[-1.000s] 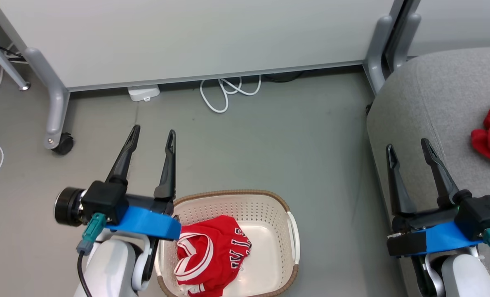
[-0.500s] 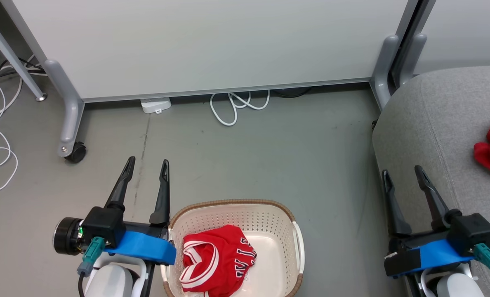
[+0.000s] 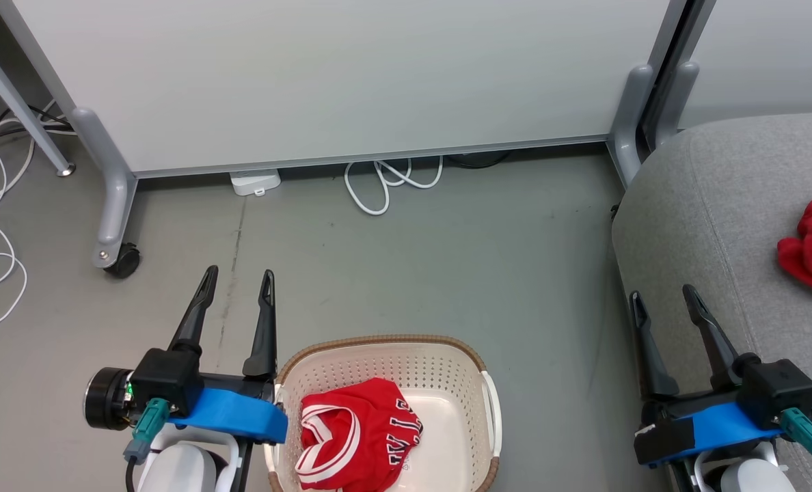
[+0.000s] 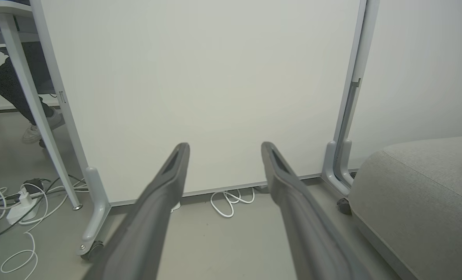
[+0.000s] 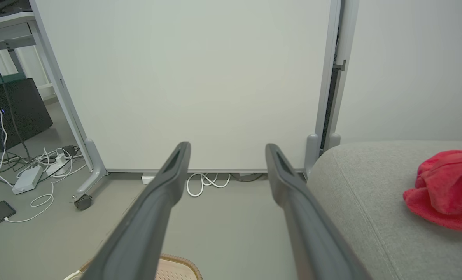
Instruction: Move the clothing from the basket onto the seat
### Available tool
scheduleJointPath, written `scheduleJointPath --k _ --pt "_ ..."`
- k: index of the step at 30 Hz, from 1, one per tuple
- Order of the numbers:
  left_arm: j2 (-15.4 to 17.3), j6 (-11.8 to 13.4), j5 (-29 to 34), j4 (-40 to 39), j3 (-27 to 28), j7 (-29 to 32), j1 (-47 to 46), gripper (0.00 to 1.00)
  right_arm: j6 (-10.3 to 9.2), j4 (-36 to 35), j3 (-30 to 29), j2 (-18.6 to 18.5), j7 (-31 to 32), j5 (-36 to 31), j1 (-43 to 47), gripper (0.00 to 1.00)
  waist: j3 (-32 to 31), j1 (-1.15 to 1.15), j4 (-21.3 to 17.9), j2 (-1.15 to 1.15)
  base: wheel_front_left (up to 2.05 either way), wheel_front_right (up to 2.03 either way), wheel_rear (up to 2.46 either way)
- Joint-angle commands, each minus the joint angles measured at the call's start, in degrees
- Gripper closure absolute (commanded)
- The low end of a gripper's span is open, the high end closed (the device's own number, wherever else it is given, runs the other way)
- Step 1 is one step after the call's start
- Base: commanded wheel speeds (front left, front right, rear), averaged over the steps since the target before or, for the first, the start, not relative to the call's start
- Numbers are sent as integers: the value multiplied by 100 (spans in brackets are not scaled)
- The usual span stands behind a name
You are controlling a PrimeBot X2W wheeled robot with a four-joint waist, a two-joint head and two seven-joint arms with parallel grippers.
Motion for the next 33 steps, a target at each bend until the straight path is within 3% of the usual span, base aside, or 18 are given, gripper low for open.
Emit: scheduleJointPath --k 1,12,19,33 --pt "1 -42 24 -25 42 -15 57 0 1 2 -4 14 -4 26 94 0 -4 0 0 0 0 0 0" --pt "-28 -38 -13 10 -69 -15 -173 0 1 -30 -11 15 -4 10 34 0 47 0 12 0 0 0 0" --pt "190 -38 -210 390 -462 -15 -727 0 1 -116 53 13 -4 -27 -252 0 349 0 -118 0 0 0 0" --pt "850 -38 -755 2057 -1879 -14 -2416 0 1 -522 -22 12 -4 -35 -1099 0 1911 0 -683 0 0 0 0"
